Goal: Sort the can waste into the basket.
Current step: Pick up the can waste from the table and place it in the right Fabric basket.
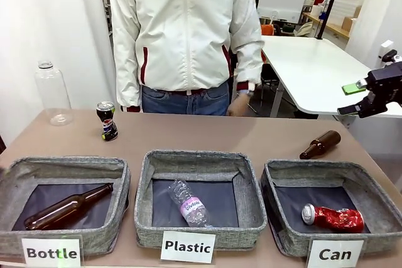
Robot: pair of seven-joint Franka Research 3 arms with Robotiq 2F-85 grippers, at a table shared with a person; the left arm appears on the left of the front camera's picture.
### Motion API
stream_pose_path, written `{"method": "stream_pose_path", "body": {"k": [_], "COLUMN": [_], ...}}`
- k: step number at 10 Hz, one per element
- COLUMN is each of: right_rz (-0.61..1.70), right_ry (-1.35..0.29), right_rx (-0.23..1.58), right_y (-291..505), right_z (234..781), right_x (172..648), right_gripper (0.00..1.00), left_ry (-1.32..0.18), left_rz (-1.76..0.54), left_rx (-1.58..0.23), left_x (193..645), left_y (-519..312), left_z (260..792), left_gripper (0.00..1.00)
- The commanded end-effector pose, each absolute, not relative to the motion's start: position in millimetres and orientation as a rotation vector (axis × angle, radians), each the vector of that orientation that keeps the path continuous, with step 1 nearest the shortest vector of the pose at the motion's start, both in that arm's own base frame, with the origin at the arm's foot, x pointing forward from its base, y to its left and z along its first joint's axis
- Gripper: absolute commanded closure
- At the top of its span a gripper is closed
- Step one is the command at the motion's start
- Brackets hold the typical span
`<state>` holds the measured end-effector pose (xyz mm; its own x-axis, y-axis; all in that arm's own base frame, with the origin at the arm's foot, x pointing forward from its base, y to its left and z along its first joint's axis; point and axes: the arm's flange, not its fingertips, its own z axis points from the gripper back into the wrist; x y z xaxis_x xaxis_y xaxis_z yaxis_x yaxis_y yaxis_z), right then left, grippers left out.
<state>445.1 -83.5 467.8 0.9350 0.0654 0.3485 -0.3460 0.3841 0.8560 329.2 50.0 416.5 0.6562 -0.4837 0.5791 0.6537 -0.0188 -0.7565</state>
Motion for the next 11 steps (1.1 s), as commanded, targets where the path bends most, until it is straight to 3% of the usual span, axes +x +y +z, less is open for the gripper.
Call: {"method": "stream_pose_path", "body": {"k": [1, 3, 5, 6, 7, 8, 9, 10, 11], "right_rz": [0.289, 0.289, 0.289, 0.289, 0.289, 0.289, 0.289, 0.289, 0.289], "right_ry": [-0.281, -0.281, -0.281, -0.281, -0.281, -0.281, -0.281, -0.281, -0.281], "right_rx": [1.151, 1.151, 1.151, 1.151, 1.151, 1.151, 1.151, 1.151, 1.151], "right_y": [-86.2, -86.2, -86.2, -86.2, -86.2, -86.2, -86.2, -86.2, -86.2], "right_z": [470.6, 470.6, 470.6, 470.6, 470.6, 470.6, 470.6, 470.6, 470.6], "right_x": [443.4, 443.4, 443.4, 443.4, 443.4, 443.4, 443.4, 443.4, 443.4], "right_gripper": [0.0, 0.0, 0.0, 0.0, 0.0, 0.0, 0.0, 0.0, 0.0], "left_ry": [-0.15, -0.14, -0.424, -0.161, -0.161, -0.262, -0.789, -1.036, -1.152], "left_rz": [-0.98, -0.858, -0.739, -0.878, -0.878, -0.792, -0.365, -0.249, -0.241], "left_rx": [-1.268, -1.26, -1.263, -1.237, -1.237, -1.248, -1.011, -0.872, -0.804], "left_x": [377.3, 407.8, 415.4, 413.3, 413.3, 419.4, 445.9, 460.0, 463.0], "left_y": [40.9, 34.1, 64.0, 33.0, 33.0, 57.1, 77.7, 90.2, 90.5], "left_z": [398.8, 382.1, 387.3, 372.1, 372.1, 372.5, 377.7, 375.8, 370.1], "left_gripper": [0.0, 0.0, 0.0, 0.0, 0.0, 0.0, 0.0, 0.0, 0.0]}}
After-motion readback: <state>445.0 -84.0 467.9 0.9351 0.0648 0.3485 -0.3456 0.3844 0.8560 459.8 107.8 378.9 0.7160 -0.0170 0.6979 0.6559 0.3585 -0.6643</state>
